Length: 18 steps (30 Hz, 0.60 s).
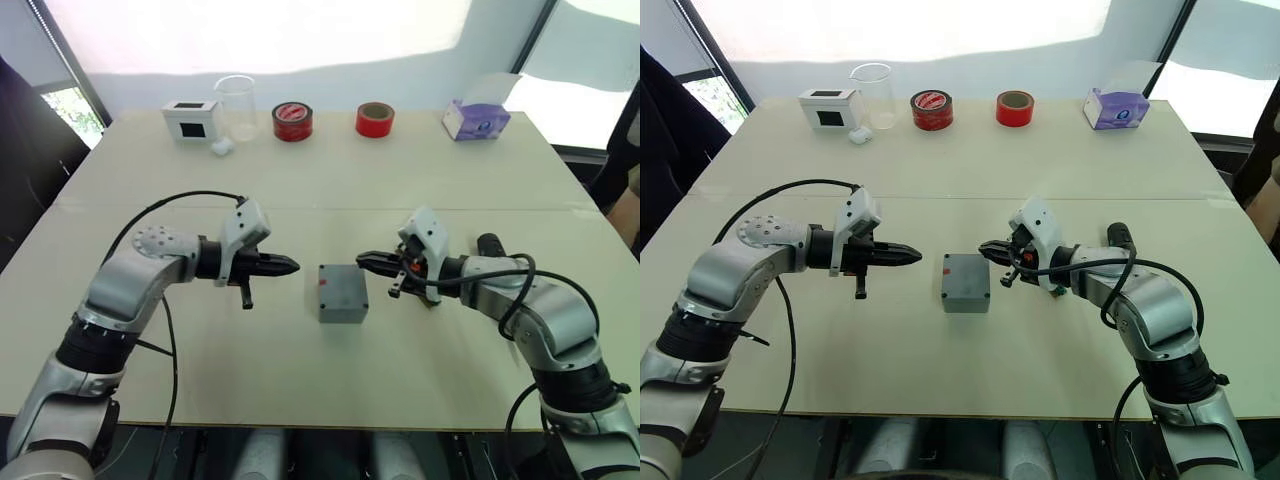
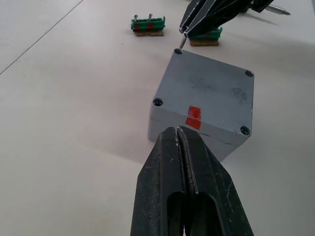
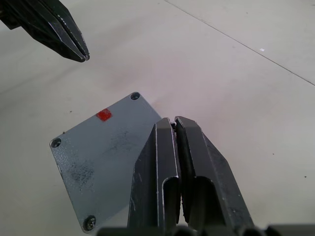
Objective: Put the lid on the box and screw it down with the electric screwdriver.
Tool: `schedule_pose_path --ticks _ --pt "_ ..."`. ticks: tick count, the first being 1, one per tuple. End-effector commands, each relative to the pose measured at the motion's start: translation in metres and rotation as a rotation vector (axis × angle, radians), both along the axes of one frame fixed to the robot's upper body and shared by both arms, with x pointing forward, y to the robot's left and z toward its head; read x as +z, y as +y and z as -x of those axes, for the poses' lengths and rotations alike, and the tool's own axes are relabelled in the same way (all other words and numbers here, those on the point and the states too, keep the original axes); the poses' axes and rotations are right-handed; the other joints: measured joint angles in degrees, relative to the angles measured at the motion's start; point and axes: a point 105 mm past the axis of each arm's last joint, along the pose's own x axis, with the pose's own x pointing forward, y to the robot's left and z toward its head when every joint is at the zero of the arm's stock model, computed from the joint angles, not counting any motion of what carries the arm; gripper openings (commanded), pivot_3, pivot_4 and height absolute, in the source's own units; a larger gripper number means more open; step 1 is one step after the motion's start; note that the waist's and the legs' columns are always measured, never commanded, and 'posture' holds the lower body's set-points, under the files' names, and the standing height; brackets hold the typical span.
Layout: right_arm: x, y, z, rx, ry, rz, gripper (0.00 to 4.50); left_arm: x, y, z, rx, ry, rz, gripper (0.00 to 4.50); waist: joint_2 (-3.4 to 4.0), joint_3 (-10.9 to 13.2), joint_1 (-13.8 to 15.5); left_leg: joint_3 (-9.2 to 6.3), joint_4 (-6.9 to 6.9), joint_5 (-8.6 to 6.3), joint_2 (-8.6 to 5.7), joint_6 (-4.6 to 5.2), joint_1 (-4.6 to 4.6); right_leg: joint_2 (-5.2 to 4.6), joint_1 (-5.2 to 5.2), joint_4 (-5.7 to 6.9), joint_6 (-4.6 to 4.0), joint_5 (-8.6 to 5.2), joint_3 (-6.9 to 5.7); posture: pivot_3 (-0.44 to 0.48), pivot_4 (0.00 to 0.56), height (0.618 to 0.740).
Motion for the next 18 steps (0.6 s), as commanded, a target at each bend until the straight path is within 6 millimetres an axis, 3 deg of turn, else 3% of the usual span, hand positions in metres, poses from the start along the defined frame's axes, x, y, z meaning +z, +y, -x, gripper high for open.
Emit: schedule_pose_path --ticks 1,18 --pt "0.008 0.001 -0.002 0.003 -0.043 -0.001 0.05 0.01 -0.001 0.0 -0.008 -0.042 0.02 0.0 0.0 0.0 0.0 0.0 0.0 0.0 0.0 0.0 0.0 0.0 0.0 0.0 0.0 0.0 0.0 0.0 0.15 0.74" --pt "-0.006 -0.004 -0.001 -0.007 -0.025 0.038 0.05 0.008 -0.003 0.001 -0.009 -0.044 0.018 0.0 0.0 0.0 0.0 0.0 0.0 0.0 0.0 0.0 0.0 0.0 0.0 0.0 0.0 0.0 0.0 0.0 0.15 0.74"
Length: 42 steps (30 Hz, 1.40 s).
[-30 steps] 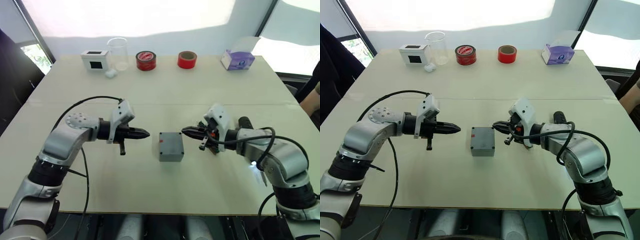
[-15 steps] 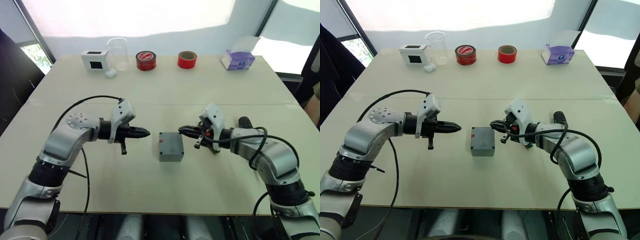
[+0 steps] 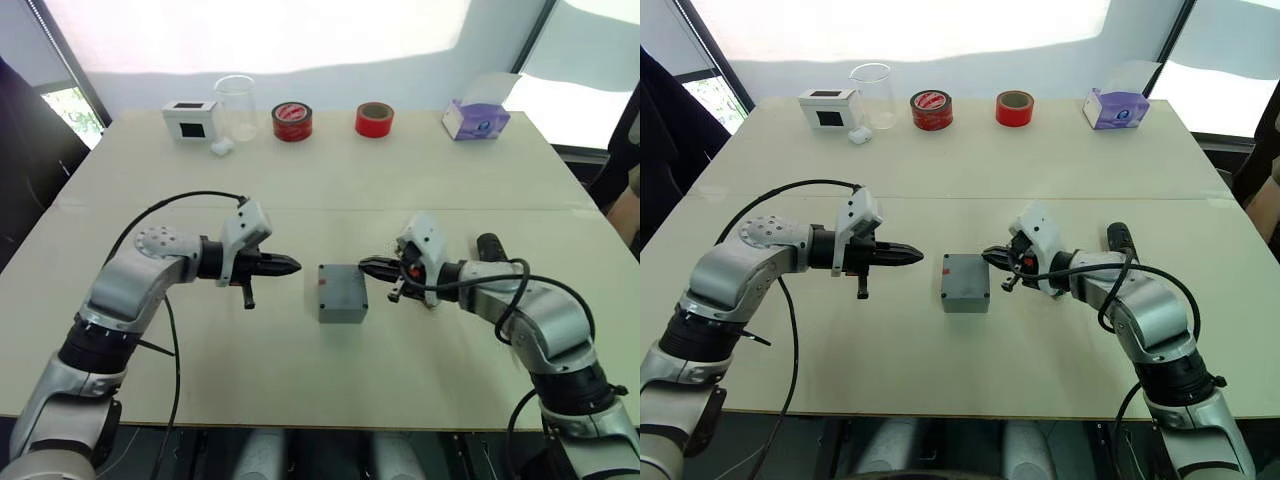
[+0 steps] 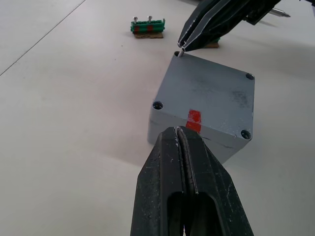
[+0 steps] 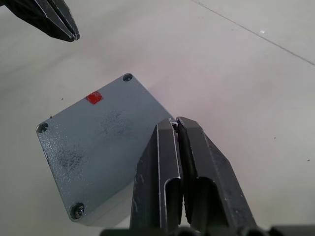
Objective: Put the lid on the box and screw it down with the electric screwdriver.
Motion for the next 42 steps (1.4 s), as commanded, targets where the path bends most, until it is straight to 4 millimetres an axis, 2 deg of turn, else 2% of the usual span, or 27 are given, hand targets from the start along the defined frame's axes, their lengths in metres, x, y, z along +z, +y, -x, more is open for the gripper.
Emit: schedule_pose_path --ticks 1,14,17,19,23,26,28,32,34,35,37,40,42 --pt "0.006 0.0 -0.001 0.008 -0.037 0.003 0.05 0.008 -0.002 0.001 -0.012 -0.042 0.014 0.0 0.0 0.0 0.0 0.0 0.0 0.0 0.0 0.0 0.0 0.0 0.0 0.0 0.0 0.0 0.0 0.0 0.15 0.74" --pt "0.002 -0.002 -0.005 -0.01 -0.034 0.006 0.05 0.008 -0.003 0.001 -0.012 -0.042 0.016 0.0 0.0 0.0 0.1 0.0 0.0 0.0 0.0 0.0 0.0 0.0 0.0 0.0 0.0 0.0 0.0 0.0 0.15 0.74" --pt "0.003 -0.003 -0.006 -0.015 -0.035 0.006 0.69 0.008 -0.003 0.001 -0.013 -0.043 0.017 0.0 0.0 0.0 0.0 0.0 0.0 0.0 0.0 0.0 0.0 0.0 0.0 0.0 0.0 0.0 0.0 0.0 0.15 0.74" --pt "0.004 -0.004 -0.007 -0.02 -0.038 0.004 1.62 0.009 -0.004 0.001 -0.014 -0.044 0.019 0.0 0.0 0.0 0.0 0.0 0.0 0.0 0.0 0.0 0.0 0.0 0.0 0.0 0.0 0.0 0.0 0.0 0.15 0.74" --pt "0.008 -0.005 -0.008 -0.028 -0.045 -0.001 3.19 0.009 -0.005 0.001 -0.017 -0.045 0.021 0.0 0.0 0.0 0.0 0.0 0.0 0.0 0.0 -0.01 0.0 0.0 0.0 0.0 0.0 0.0 0.0 0.0 0.15 0.74" --pt "0.02 -0.012 -0.008 -0.044 -0.046 -0.038 3.19 0.011 -0.008 0.001 -0.027 -0.05 0.028 0.0 0.0 0.0 0.1 0.0 0.0 0.0 0.0 -0.01 0.0 0.0 0.0 0.0 0.0 0.0 0.0 0.0 0.15 0.74" --pt "0.031 -0.023 -0.009 -0.082 -0.039 -0.079 3.19 0.015 -0.012 0.003 -0.046 -0.056 0.043 0.0 0.0 0.0 0.2 0.0 0.0 0.0 0.0 -0.01 0.0 0.0 0.01 0.0 0.0 0.0 0.0 0.0 0.15 0.74" --pt "0.048 -0.062 -0.011 -0.223 -0.006 -0.073 3.19 0.024 -0.026 0.01 -0.125 -0.082 0.059 0.0 0.0 0.0 0.3 0.0 0.0 0.0 -0.01 -0.01 -0.01 -0.01 0.01 0.0 0.0 0.0 0.0 0.0 0.15 0.74" --pt "0.05 -0.081 -0.006 -0.266 0.04 -0.012 3.77 0.026 -0.033 0.014 -0.162 -0.097 0.052 0.0 0.01 0.0 0.2 -0.01 0.0 0.0 -0.02 0.0 -0.02 -0.02 0.03 -0.03 0.0 0.0 0.0 0.0 0.15 0.74" --pt "0.05 -0.095 -0.003 -0.303 0.085 0.027 3.87 0.029 -0.036 0.016 -0.182 -0.107 0.056 0.0 0.03 0.0 0.2 0.0 0.0 0.0 -0.02 0.0 -0.01 -0.03 0.03 -0.04 0.0 0.0 0.01 0.0 0.15 0.74" --pt "0.057 -0.123 0.0 -0.416 0.176 0.068 4.47 0.035 -0.045 0.023 -0.229 -0.126 0.074 0.0 0.03 0.0 0.1 0.01 -0.02 0.0 -0.02 0.01 -0.01 -0.04 0.02 -0.05 -0.01 0.0 0.02 0.0 0.15 0.74" --pt "0.068 -0.151 0.0 -0.547 0.246 0.089 4.47 0.039 -0.057 0.036 -0.306 -0.138 0.09 0.0 0.03 0.0 -0.1 0.04 -0.02 0.0 0.02 0.01 -0.01 -0.05 0.02 -0.08 -0.01 0.0 0.03 0.0 0.15 0.74" --pt "0.066 -0.164 0.004 -0.583 0.3 0.143 4.47 0.038 -0.061 0.04 -0.345 -0.136 0.091 0.0 0.04 0.0 -0.1 0.04 -0.05 0.0 0.04 0.01 0.0 -0.04 0.01 -0.11 -0.01 -0.01 0.04 0.0 0.15 0.74"
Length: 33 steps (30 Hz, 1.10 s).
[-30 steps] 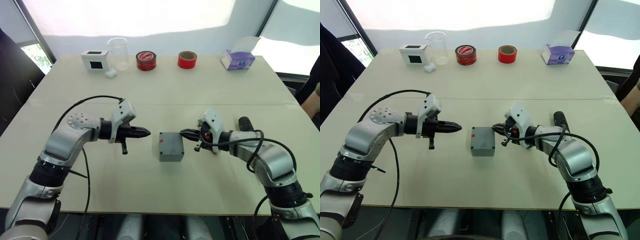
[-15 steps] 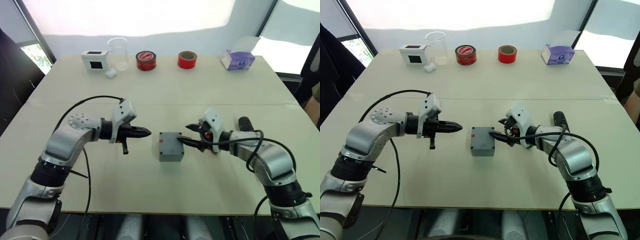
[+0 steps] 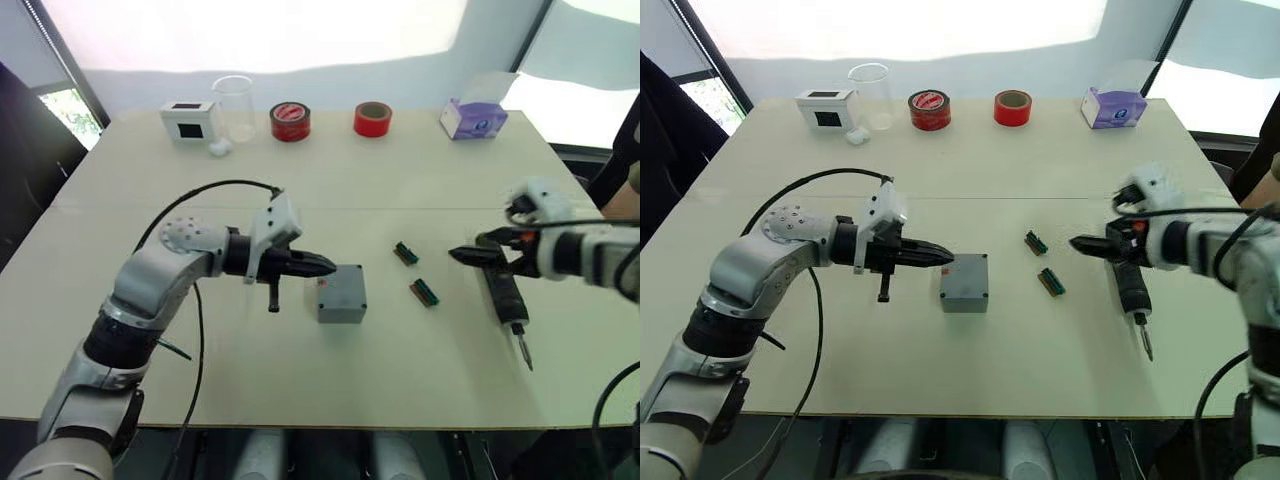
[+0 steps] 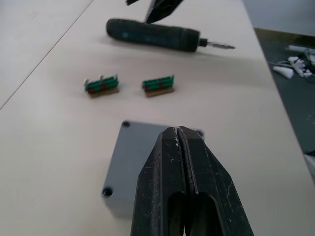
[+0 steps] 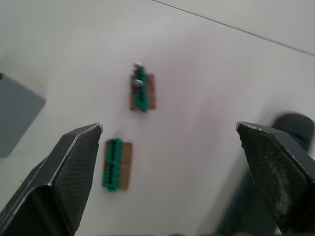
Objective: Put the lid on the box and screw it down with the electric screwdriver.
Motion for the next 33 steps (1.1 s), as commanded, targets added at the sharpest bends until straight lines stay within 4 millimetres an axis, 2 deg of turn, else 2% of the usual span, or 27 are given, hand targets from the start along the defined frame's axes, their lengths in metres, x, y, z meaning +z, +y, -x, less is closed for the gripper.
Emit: schedule_pose_path --ticks 1,5,8,14,18,30,33 --pt "0.003 -0.02 0.008 -0.057 0.075 0.046 4.47 0.006 -0.008 0.011 -0.082 -0.033 0.007 0.0 0.01 0.0 0.0 0.0 -0.04 0.0 0.01 0.0 0.0 0.01 0.0 -0.03 -0.01 -0.01 0.0 0.0 0.15 0.74" --pt "-0.012 -0.039 0.018 -0.144 0.238 -0.004 4.47 -0.001 -0.012 0.014 -0.118 -0.032 -0.015 0.0 0.01 0.0 0.0 0.04 -0.04 0.0 0.02 0.0 -0.01 0.01 0.01 -0.1 0.0 0.0 0.0 0.0 0.15 0.74" --pt "-0.023 -0.042 0.024 -0.183 0.346 -0.087 4.47 -0.002 -0.016 0.017 -0.14 -0.044 -0.015 0.0 0.01 0.0 0.0 0.08 -0.02 0.0 0.01 0.01 -0.01 0.0 0.02 -0.1 0.0 0.0 0.03 0.0 0.15 0.74" --pt "-0.041 -0.039 0.027 -0.177 0.442 -0.102 4.47 0.0 -0.02 0.026 -0.164 -0.038 0.017 0.0 0.02 0.0 0.1 0.07 -0.02 -0.01 0.02 0.01 -0.01 -0.01 0.01 -0.1 0.01 0.01 0.02 0.0 0.15 0.74" --pt "-0.06 -0.041 0.026 -0.183 0.507 -0.033 4.47 0.0 -0.021 0.035 -0.174 -0.033 0.021 0.0 0.01 0.0 0.1 0.07 -0.02 -0.01 0.02 0.01 -0.01 0.0 0.01 -0.1 0.01 0.01 0.02 0.0 0.15 0.74" --pt "-0.084 -0.046 0.014 -0.166 0.572 0.09 4.47 -0.003 -0.017 0.03 -0.088 -0.012 0.046 0.0 -0.01 0.0 0.2 0.06 0.02 0.0 0.01 0.01 -0.01 0.01 0.03 -0.1 0.01 0.01 0.0 0.0 0.15 0.74" --pt "-0.088 -0.048 0.012 -0.153 0.576 0.125 3.79 -0.003 -0.014 0.028 -0.062 -0.013 0.049 0.0 -0.06 0.0 0.1 0.05 0.06 -0.01 0.01 0.01 0.01 0.01 0.1 -0.12 0.01 0.01 -0.01 0.0 0.15 0.74"
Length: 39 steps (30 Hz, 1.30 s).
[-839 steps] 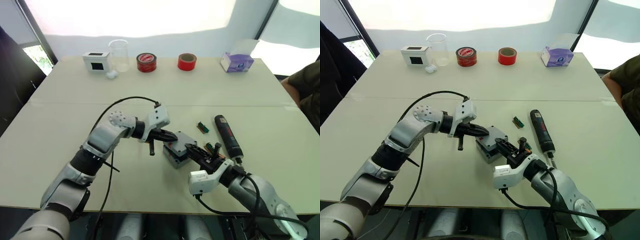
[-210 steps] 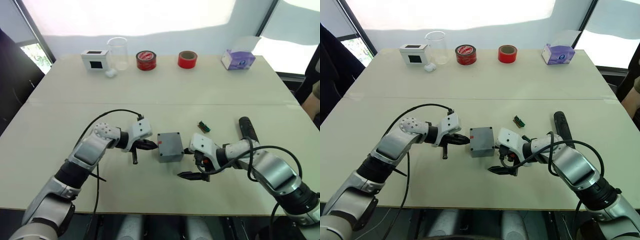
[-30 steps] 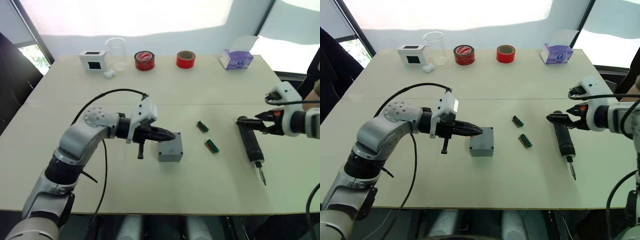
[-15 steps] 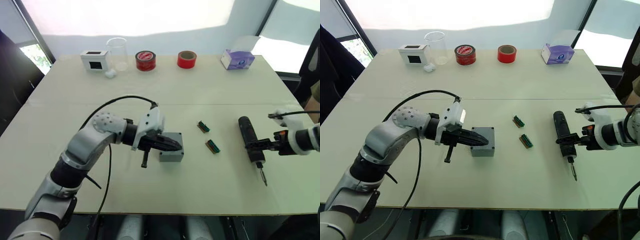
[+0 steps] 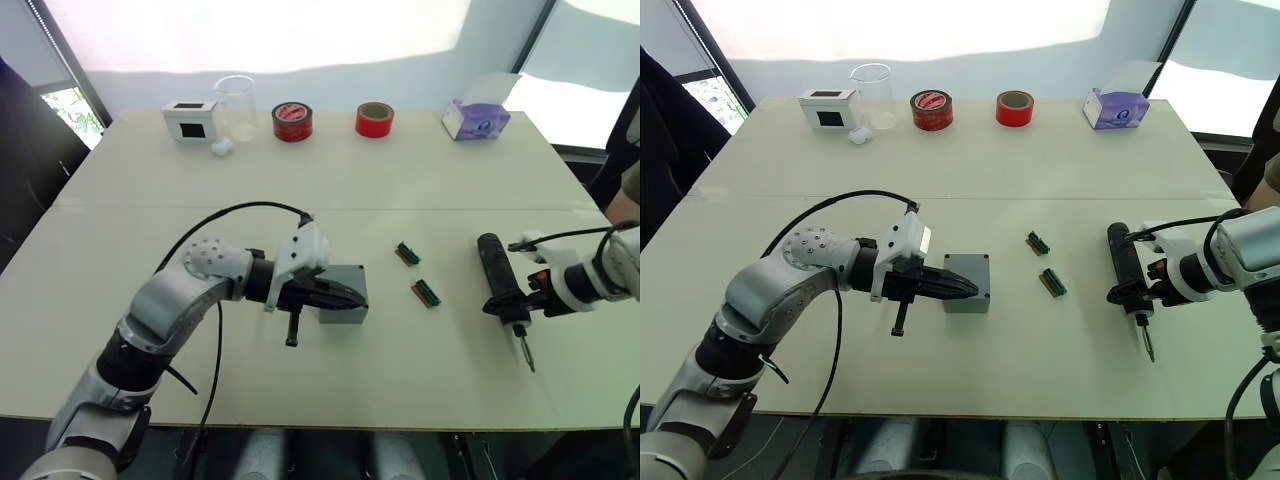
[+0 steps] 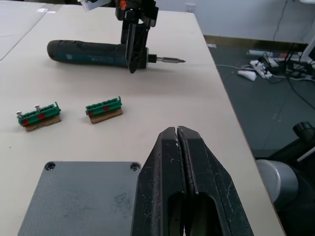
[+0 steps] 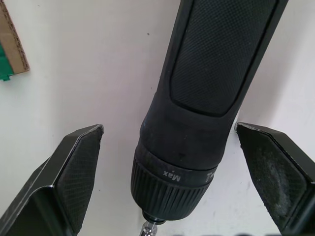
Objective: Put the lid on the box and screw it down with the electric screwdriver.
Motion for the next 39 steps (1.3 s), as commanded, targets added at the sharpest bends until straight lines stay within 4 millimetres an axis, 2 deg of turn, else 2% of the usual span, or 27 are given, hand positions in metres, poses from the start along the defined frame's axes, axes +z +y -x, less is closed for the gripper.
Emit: schedule_pose_path --ticks 1,4,5,6,10,14,16,17,18,20,23,24,29,32,39 --pt "-0.007 -0.004 -0.003 0.02 0.008 0.049 3.5 0.011 0.003 0.002 0.009 -0.036 0.029 0.0 -0.02 0.0 0.0 0.0 0.01 0.0 0.0 0.0 0.0 0.0 0.0 0.0 0.0 0.0 0.0 0.0 0.15 0.74" --pt "-0.007 -0.003 -0.004 0.016 0.015 0.047 2.56 0.011 0.006 -0.001 0.035 -0.04 0.027 0.0 -0.02 0.0 -0.1 0.0 0.01 0.0 0.0 0.0 0.0 0.0 0.0 0.0 0.0 0.0 0.0 0.0 0.15 0.74" --pt "-0.008 -0.003 -0.004 0.01 0.017 0.043 2.11 0.011 0.008 -0.003 0.045 -0.042 0.027 0.0 -0.02 0.0 -0.1 -0.01 0.0 0.0 0.0 0.0 0.0 0.0 0.0 0.0 0.0 0.0 0.0 0.0 0.15 0.74" --pt "-0.008 -0.003 -0.005 0.006 0.018 0.041 1.91 0.011 0.009 -0.004 0.054 -0.044 0.026 0.0 -0.02 0.0 -0.1 -0.01 0.0 0.0 0.0 0.0 0.01 0.0 0.0 0.0 0.0 0.0 0.0 0.0 0.15 0.74" --pt "-0.001 -0.006 -0.011 -0.015 -0.025 0.029 1.76 0.013 0.016 -0.013 0.093 -0.052 0.022 0.0 -0.07 0.0 -0.1 -0.01 0.0 0.0 0.01 0.0 0.01 0.01 0.0 0.0 0.0 0.0 0.0 0.0 0.15 0.74" --pt "0.023 -0.006 -0.04 -0.03 -0.194 0.021 1.76 0.016 0.026 -0.025 0.141 -0.052 0.029 0.0 -0.14 -0.1 -1.0 0.0 0.0 0.0 0.0 -0.01 0.02 0.02 0.0 0.0 -0.03 0.03 0.01 0.0 0.15 0.74" --pt "0.062 0.004 -0.069 0.039 -0.435 0.025 1.76 0.02 0.038 -0.039 0.206 -0.048 0.038 0.0 -0.11 0.0 -1.5 0.01 0.01 0.0 -0.01 -0.01 0.02 0.01 0.0 0.0 -0.03 0.04 0.01 0.0 0.15 0.74" --pt "0.092 0.02 -0.084 0.059 -0.6 -0.061 1.76 0.019 0.044 -0.046 0.24 -0.044 0.032 0.0 0.03 0.0 -1.7 0.04 0.0 0.0 -0.02 -0.01 0.02 0.01 -0.04 0.02 0.01 0.07 0.05 0.0 0.15 0.74" --pt "0.121 0.041 -0.089 0.11 -0.75 -0.187 1.76 0.018 0.048 -0.05 0.258 -0.034 0.029 0.0 0.13 0.1 -1.9 0.09 -0.02 0.02 -0.02 -0.04 -0.02 0.03 -0.18 0.06 0.03 0.08 0.11 0.0 0.15 0.74" --pt "0.165 0.077 -0.076 0.236 -0.986 -0.426 1.76 0.015 0.049 -0.047 0.241 -0.008 0.025 0.0 0.33 0.2 -2.0 0.22 -0.13 0.17 -0.01 -0.29 -0.08 0.05 -0.42 0.23 0.03 0.07 0.26 0.0 0.15 0.74" --pt "0.191 0.106 -0.054 0.278 -1.239 -0.614 1.76 0.013 0.05 -0.046 0.228 0.008 0.011 0.0 0.29 0.2 -1.3 0.05 -0.37 0.33 0.15 -0.56 -0.23 0.25 -0.63 0.44 -0.15 -0.06 0.19 0.0 0.15 0.74" --pt "0.193 0.113 -0.047 0.268 -1.308 -0.643 1.76 0.011 0.05 -0.046 0.228 0.007 -0.001 0.0 0.2 0.2 -1.0 -0.07 -0.37 0.33 0.16 -0.57 -0.26 0.26 -0.68 0.62 -0.22 -0.1 0.11 0.0 0.15 0.74" --pt "0.175 0.16 -0.019 0.32 -1.285 -0.837 1.76 0.001 0.049 -0.053 0.231 -0.019 -0.072 0.0 0.16 0.1 0.2 -0.19 -0.09 0.31 -0.16 -0.55 -0.32 -0.02 -0.51 0.77 -0.26 -0.11 0.1 0.0 0.15 0.74" --pt "0.166 0.178 -0.015 0.319 -1.286 -0.834 1.76 -0.002 0.045 -0.057 0.228 -0.02 -0.077 0.0 0.2 0.2 0.2 -0.18 0.03 0.21 -0.38 -0.13 -0.31 -0.15 -0.44 0.75 -0.16 -0.03 0.19 0.0 0.15 0.74" --pt "0.135 0.2 -0.015 0.339 -1.284 -0.767 1.76 -0.014 0.025 -0.059 0.186 -0.037 -0.107 0.0 0.19 0.2 -0.3 -0.21 -0.1 0.35 -0.14 -0.3 -0.23 0.09 -0.53 0.8 -0.15 -0.04 0.15 0.0 0.15 0.74"
